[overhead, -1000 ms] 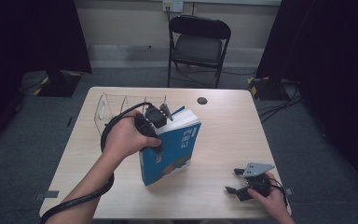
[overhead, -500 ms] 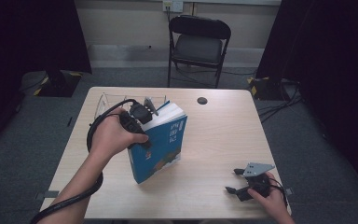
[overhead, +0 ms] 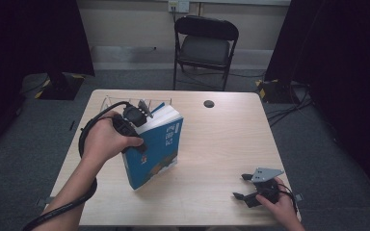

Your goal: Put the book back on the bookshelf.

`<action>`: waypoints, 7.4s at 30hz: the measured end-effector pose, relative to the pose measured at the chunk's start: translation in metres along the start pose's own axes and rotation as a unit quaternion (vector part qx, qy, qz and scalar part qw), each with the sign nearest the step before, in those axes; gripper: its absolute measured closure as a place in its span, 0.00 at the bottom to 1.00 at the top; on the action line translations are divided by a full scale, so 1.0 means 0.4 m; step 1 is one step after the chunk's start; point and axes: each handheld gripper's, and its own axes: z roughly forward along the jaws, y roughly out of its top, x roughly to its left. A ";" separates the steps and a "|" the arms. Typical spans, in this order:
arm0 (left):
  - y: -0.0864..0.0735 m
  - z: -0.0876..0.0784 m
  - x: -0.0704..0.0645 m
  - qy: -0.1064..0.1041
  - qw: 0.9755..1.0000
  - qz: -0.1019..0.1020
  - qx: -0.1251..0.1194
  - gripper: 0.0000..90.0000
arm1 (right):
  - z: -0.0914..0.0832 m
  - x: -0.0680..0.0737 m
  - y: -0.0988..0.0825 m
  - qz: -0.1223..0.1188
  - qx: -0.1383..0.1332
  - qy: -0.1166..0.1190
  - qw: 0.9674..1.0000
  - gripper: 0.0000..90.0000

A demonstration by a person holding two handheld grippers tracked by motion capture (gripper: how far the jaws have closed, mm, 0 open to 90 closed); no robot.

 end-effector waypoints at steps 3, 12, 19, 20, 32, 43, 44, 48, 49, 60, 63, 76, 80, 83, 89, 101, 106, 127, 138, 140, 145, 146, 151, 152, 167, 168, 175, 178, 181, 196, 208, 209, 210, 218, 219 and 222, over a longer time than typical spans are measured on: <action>-0.007 -0.003 0.007 0.000 1.000 -0.009 0.000 0.69 | 0.000 0.000 0.000 0.000 0.000 0.000 1.000 0.21; -0.026 -0.004 0.035 0.007 0.999 -0.034 -0.003 0.69 | 0.000 0.000 0.000 -0.001 -0.001 0.000 1.000 0.21; -0.031 -0.010 0.051 0.012 0.999 -0.047 -0.008 0.69 | 0.000 0.000 0.000 -0.001 -0.001 -0.001 1.000 0.21; -0.030 -0.010 0.052 0.015 0.999 -0.051 -0.008 0.69 | 0.000 -0.001 0.000 -0.001 -0.001 0.000 1.000 0.21; -0.023 -0.010 0.072 0.019 0.997 -0.072 -0.004 0.69 | 0.000 0.000 0.000 0.000 0.000 0.001 1.000 0.21; -0.012 -0.009 0.091 0.033 0.994 -0.104 -0.017 0.69 | 0.000 0.000 0.000 0.000 0.000 0.001 1.000 0.21; -0.009 -0.009 0.095 0.032 0.994 -0.105 -0.015 0.69 | 0.000 0.000 0.000 0.000 0.000 0.001 1.000 0.21; -0.003 -0.004 0.104 0.034 0.992 -0.118 -0.021 0.69 | 0.000 0.000 0.000 0.000 0.000 0.001 1.000 0.21; 0.000 -0.004 0.109 0.042 0.992 -0.118 -0.024 0.69 | 0.000 0.000 0.000 -0.001 0.000 0.001 1.000 0.21; 0.033 -0.001 0.115 0.045 0.989 -0.136 -0.033 0.69 | 0.000 0.000 0.000 0.000 0.000 0.001 1.000 0.21; 0.041 0.003 0.113 0.047 0.989 -0.138 -0.033 0.69 | 0.000 0.000 0.000 0.000 0.000 0.001 1.000 0.21; 0.067 0.021 0.121 0.050 0.986 -0.152 -0.037 0.69 | 0.000 0.000 0.000 -0.002 0.000 0.001 1.000 0.21; 0.075 0.025 0.126 0.051 0.986 -0.156 -0.038 0.69 | -0.001 0.000 -0.001 -0.003 0.000 0.002 1.000 0.21; 0.081 0.028 0.129 0.052 0.985 -0.162 -0.042 0.69 | -0.001 0.000 -0.001 -0.003 0.001 0.002 1.000 0.21; 0.097 0.036 0.126 0.054 0.981 -0.181 -0.044 0.69 | -0.001 0.000 -0.002 -0.003 0.000 0.002 1.000 0.21; 0.118 0.049 0.144 0.055 0.977 -0.198 -0.047 0.69 | -0.002 0.000 -0.002 -0.002 0.000 0.003 1.000 0.21; 0.127 0.060 0.148 0.060 0.975 -0.205 -0.053 0.69 | -0.002 0.000 -0.002 -0.002 0.000 0.003 1.000 0.21; 0.161 0.088 0.165 0.073 0.967 -0.233 -0.070 0.69 | -0.002 0.000 -0.002 -0.003 0.000 0.004 1.000 0.21; 0.178 0.117 0.165 0.087 0.965 -0.235 -0.075 0.69 | -0.002 0.000 -0.002 -0.002 0.000 0.003 1.000 0.21; 0.180 0.118 0.164 0.084 0.963 -0.243 -0.079 0.69 | -0.001 0.000 -0.002 -0.002 -0.001 0.003 1.000 0.21; 0.183 0.121 0.169 0.088 0.964 -0.239 -0.076 0.69 | -0.002 0.000 -0.002 -0.004 0.001 0.003 1.000 0.21; 0.184 0.123 0.169 0.088 0.964 -0.239 -0.076 0.69 | -0.002 0.000 -0.002 -0.004 0.001 0.003 1.000 0.21; 0.190 0.130 0.167 0.091 0.962 -0.244 -0.085 0.69 | -0.002 0.000 -0.002 -0.005 -0.001 0.005 1.000 0.21; 0.191 0.130 0.167 0.091 0.962 -0.244 -0.084 0.69 | -0.002 0.000 -0.003 -0.005 0.000 0.006 1.000 0.21; 0.196 0.132 0.163 0.103 0.962 -0.235 -0.088 0.68 | -0.002 0.000 -0.003 -0.005 0.000 0.006 1.000 0.21; 0.195 0.133 0.161 0.106 0.962 -0.235 -0.092 0.67 | -0.002 0.000 -0.003 -0.005 0.000 0.006 1.000 0.21; 0.182 0.111 0.158 0.100 0.961 -0.227 -0.124 0.62 | -0.002 0.000 -0.003 -0.005 0.000 0.006 1.000 0.21; 0.171 0.099 0.156 0.095 0.960 -0.225 -0.137 0.56 | -0.002 0.000 -0.003 -0.005 0.000 0.006 1.000 0.21; 0.162 0.094 0.157 0.091 0.959 -0.222 -0.148 0.51 | -0.002 0.000 -0.003 -0.005 0.000 0.006 1.000 0.21; 0.106 0.075 0.147 0.050 0.961 -0.200 -0.186 0.31 | -0.002 0.000 -0.003 -0.004 0.000 0.006 1.000 0.21; 0.073 0.063 0.131 0.019 0.962 -0.181 -0.204 0.23 | -0.002 0.000 -0.003 -0.004 0.000 0.006 1.000 0.21; 0.070 0.064 0.129 0.016 0.962 -0.180 -0.205 0.23 | -0.002 0.000 -0.003 -0.004 0.000 0.006 1.000 0.21; 0.067 0.066 0.128 0.016 0.963 -0.176 -0.205 0.21 | -0.002 0.000 -0.003 -0.004 0.000 0.006 1.000 0.21; 0.039 0.067 0.118 0.005 0.964 -0.171 -0.206 0.21 | -0.002 0.000 -0.003 -0.005 0.000 0.006 1.000 0.21; 0.035 0.068 0.118 0.000 0.964 -0.168 -0.205 0.21 | -0.002 0.000 -0.003 -0.004 0.000 0.006 1.000 0.21; 0.024 0.071 0.116 -0.002 0.966 -0.160 -0.204 0.20 | -0.002 0.001 -0.003 -0.004 0.000 0.006 1.000 0.21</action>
